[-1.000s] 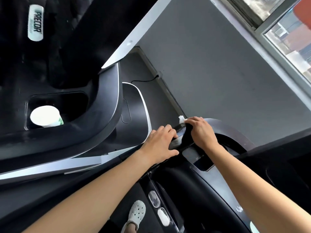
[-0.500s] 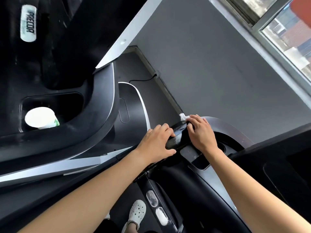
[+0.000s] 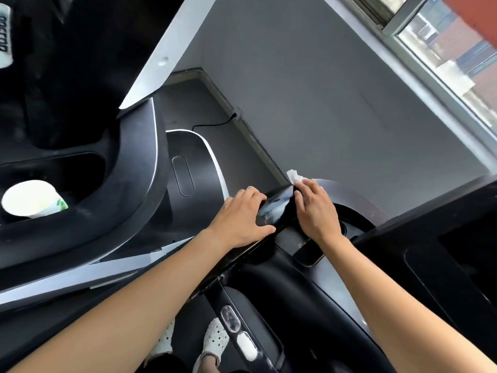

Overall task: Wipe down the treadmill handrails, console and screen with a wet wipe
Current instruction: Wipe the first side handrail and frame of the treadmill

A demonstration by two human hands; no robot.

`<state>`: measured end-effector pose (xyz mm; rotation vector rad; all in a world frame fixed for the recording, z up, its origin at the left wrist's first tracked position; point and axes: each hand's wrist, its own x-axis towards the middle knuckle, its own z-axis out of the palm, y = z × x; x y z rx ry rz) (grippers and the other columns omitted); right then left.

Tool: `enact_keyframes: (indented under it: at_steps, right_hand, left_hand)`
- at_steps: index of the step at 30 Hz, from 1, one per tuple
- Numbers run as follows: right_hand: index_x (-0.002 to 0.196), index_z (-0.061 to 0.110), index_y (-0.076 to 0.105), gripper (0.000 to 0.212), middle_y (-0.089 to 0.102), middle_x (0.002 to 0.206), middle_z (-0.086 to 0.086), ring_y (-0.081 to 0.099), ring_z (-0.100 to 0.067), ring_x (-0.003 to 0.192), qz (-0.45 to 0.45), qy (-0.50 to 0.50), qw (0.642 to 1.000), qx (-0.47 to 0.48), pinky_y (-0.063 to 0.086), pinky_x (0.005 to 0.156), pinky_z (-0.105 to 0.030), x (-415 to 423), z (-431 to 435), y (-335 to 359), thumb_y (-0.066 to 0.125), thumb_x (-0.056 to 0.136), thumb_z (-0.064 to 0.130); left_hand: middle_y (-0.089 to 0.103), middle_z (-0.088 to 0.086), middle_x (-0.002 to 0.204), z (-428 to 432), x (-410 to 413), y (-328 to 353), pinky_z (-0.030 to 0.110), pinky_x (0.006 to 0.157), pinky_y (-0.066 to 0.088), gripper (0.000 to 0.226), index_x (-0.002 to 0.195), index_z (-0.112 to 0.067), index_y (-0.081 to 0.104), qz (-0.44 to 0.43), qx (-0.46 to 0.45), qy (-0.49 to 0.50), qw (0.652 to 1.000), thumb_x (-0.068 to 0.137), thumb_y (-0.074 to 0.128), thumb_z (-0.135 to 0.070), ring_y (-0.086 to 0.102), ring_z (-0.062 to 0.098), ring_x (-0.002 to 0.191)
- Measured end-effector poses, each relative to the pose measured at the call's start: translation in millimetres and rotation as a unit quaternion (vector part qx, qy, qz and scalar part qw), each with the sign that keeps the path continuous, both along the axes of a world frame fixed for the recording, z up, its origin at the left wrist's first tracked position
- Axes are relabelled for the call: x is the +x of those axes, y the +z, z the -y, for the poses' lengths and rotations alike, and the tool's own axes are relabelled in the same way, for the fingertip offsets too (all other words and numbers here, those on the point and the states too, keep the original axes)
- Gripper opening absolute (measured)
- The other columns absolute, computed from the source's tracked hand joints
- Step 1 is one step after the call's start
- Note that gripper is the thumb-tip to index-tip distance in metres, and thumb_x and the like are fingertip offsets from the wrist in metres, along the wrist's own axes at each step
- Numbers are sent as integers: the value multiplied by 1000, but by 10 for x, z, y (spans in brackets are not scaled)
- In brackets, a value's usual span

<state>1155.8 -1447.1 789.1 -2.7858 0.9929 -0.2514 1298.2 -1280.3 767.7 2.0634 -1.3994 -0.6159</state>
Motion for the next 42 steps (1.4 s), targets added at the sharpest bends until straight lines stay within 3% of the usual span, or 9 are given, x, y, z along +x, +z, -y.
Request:
enact_keyframes:
  at_steps: [4,8,13,17,21,25,33,39,42]
  right_hand:
    - [126,4,62,27,59,128,-7,52,-28,129,20,62,998,-11,39,113,-36,-9,-212,-22,51,103,12]
    - [139,4,58,44,58,134,-10,45,-30,141,-18,108,994,-7,34,120,-38,-97,-226,-71,39,106,25]
    - [129,6,64,33,62,123,-10,55,-35,120,-37,47,998,2,41,106,-40,-11,160,-9,43,105,14]
    - [130,16,64,49,61,135,1,43,-23,141,-95,4,995,37,26,122,-44,121,306,-65,23,109,33]
    - [115,19,68,66,66,123,6,51,-14,128,-133,90,986,54,21,122,-43,332,137,-9,7,104,42]
    - [123,23,67,66,64,129,8,49,-12,132,-167,169,970,59,15,125,-43,348,82,-41,7,103,41]
    - [134,18,59,40,55,143,1,32,-22,148,-86,-29,996,23,16,123,-41,77,351,-77,29,111,31]
    - [153,17,46,52,41,159,4,26,-19,154,-59,78,995,32,18,127,-39,-11,-153,-134,27,109,37]
    - [154,19,46,53,41,161,6,26,-18,154,-66,68,995,5,15,128,-34,-120,-112,-139,24,109,37]
  left_hand:
    - [48,-8,135,148,-23,18,40,105,40,74,142,-22,49,-11,22,10,1000,84,68,-64,47,17,125]
    - [51,-6,124,218,-50,15,39,100,44,69,134,-21,53,-24,20,30,999,80,72,-60,50,19,118]
    - [50,-7,127,241,-23,7,38,102,43,74,135,-20,51,-28,32,26,999,79,76,-62,48,16,122]
    - [51,-8,123,245,3,23,38,99,45,72,129,-21,53,-38,38,31,998,76,79,-63,50,16,118]
    - [51,-9,117,251,16,41,36,92,46,71,126,-23,54,-49,37,38,997,73,81,-63,52,15,113]
    - [50,-12,115,244,36,50,34,86,45,71,126,-26,53,-58,32,38,997,72,82,-62,53,14,111]
    - [51,-12,120,241,41,42,35,95,45,74,128,-25,54,-60,39,36,997,72,80,-66,50,12,116]
    - [51,-10,114,277,39,74,31,85,43,69,120,-24,53,-39,39,30,998,72,78,-66,51,14,110]
    - [51,-9,116,275,36,95,35,89,47,69,122,-24,53,-32,50,21,998,74,78,-66,51,14,111]
